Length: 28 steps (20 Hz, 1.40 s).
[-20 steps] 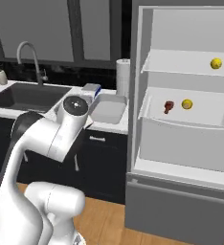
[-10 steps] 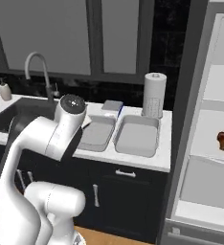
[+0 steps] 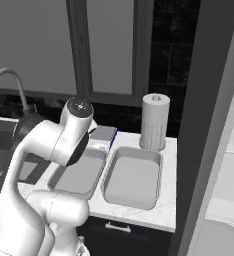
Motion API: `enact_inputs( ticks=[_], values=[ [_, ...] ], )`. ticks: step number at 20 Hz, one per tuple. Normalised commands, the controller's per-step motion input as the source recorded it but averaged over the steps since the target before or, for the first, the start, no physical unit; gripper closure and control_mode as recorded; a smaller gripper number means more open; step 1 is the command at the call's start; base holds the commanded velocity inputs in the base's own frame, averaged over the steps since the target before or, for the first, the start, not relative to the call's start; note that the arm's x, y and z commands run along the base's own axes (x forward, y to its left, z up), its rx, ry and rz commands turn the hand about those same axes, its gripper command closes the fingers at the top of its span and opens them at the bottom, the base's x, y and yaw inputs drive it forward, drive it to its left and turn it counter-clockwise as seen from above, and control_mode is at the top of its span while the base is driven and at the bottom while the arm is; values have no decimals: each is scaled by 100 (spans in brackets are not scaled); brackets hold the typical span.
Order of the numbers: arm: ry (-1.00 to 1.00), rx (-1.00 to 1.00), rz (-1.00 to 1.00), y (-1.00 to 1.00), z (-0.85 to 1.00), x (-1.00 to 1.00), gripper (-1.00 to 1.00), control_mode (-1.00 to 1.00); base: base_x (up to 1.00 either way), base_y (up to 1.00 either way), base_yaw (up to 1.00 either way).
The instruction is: Place one lemon and one chicken drumstick in each tupperware on the nearby counter, to pack two identical lunches.
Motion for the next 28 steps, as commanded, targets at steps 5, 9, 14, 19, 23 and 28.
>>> enact_inputs(
  ticks=[5, 9, 14, 19, 23, 28],
  values=[
    [5, -4, -6, 10, -46, 63, 100, -100, 0, 0, 0],
    [9, -5, -5, 16, -70, 57, 100, -100, 0, 0, 0],
    [11, -5, -2, 5, -84, 45, 100, -100, 0, 0, 0],
    [9, -5, 0, 0, -75, 36, 100, -100, 0, 0, 0],
    [4, -1, 0, 1, -56, 45, 100, -100, 0, 0, 0],
    [2, 0, 0, 0, -46, 47, 100, -100, 0, 0, 0]
  ],
)
